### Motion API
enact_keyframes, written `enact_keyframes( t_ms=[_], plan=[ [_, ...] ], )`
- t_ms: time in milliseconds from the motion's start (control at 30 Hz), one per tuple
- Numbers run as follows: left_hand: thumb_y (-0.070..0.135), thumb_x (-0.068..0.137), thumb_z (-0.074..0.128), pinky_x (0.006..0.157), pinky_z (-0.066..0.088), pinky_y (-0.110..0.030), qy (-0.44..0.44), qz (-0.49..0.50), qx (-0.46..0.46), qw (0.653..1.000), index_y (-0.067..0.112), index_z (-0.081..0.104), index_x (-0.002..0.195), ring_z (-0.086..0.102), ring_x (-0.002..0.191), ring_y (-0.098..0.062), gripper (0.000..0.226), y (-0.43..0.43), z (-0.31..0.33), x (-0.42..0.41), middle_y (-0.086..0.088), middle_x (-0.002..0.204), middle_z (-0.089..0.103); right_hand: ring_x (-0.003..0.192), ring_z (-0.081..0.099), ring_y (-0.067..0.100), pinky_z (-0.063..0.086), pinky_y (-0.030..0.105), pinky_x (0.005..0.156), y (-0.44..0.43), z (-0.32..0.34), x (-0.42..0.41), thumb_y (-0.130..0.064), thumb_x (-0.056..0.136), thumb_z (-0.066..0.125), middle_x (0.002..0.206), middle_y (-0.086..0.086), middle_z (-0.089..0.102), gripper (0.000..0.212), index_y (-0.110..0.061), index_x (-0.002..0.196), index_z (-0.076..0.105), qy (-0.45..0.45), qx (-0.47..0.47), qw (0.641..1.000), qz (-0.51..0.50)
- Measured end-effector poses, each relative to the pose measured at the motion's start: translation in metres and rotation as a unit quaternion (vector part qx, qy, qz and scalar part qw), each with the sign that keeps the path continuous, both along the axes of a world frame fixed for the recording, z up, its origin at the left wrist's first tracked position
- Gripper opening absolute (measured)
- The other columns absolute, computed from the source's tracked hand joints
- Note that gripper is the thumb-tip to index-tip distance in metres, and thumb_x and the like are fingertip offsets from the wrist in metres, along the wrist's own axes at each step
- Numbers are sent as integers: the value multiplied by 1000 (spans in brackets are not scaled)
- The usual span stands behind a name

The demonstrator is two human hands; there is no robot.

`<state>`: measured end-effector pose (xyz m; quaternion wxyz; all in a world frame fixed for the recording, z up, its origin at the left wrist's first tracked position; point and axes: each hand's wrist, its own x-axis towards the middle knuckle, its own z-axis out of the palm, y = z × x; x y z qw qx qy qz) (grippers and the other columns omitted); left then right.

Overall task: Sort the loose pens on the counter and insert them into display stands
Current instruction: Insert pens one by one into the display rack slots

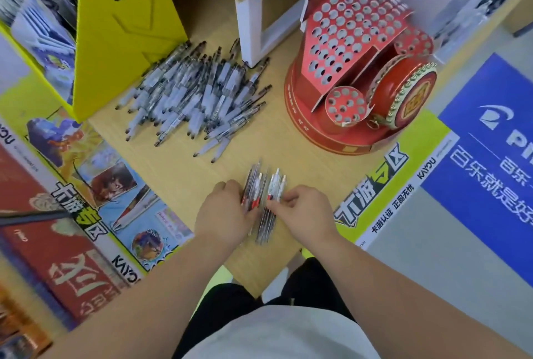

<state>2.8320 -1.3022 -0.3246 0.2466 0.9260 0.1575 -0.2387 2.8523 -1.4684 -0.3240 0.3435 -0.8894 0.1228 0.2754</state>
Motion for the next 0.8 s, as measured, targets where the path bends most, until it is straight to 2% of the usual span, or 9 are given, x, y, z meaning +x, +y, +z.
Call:
enact_keyframes(
  t_ms=[100,200,300,400,500,633,800],
  plan=[
    [49,81,77,65,40,-32,11,11,-5,1000,16,53,100,49,77,-20,45,-2,1,3,3,90,44,77,64,15,55,36,72,2,0,3,-51,78,80,81,-3,70,38,-16,91,71,0,-13,1000,8],
    [45,78,79,55,33,-31,20,27,-9,999,16,52,93,51,75,-19,43,-2,1,9,4,84,43,69,63,18,52,37,63,5,1,7,-46,76,79,71,1,67,34,-14,77,68,-1,-30,999,25],
    [33,79,74,55,31,-32,24,34,-1,999,13,55,97,52,77,-23,33,0,-1,13,-1,87,48,66,62,21,53,40,62,6,0,12,-41,73,76,67,2,65,30,-13,73,65,-6,-53,998,44],
    [29,81,73,62,35,-32,13,28,3,1000,12,57,101,51,79,-24,31,6,-3,14,-5,92,51,68,61,21,53,40,64,2,-4,14,-44,73,77,70,1,65,33,-13,75,66,-4,-67,996,57],
    [27,82,72,60,34,-31,3,13,0,1000,12,56,99,51,78,-24,28,9,-5,13,-5,92,50,66,61,19,54,41,64,-2,-7,12,-45,73,77,67,-1,64,32,-15,73,66,-19,-57,998,35],
    [34,85,74,64,37,-32,1,-11,14,1000,14,53,101,49,79,-23,33,9,-7,14,-3,93,48,67,60,17,53,40,63,3,-6,7,-55,73,77,68,-3,63,39,-18,75,63,-33,-57,997,38],
    [31,90,68,58,32,-33,10,-42,19,999,11,50,93,50,77,-26,27,11,-12,21,-6,90,49,68,60,19,53,38,61,11,-4,11,-66,66,78,73,-2,62,53,-18,77,59,-23,-101,992,70]
  ],
)
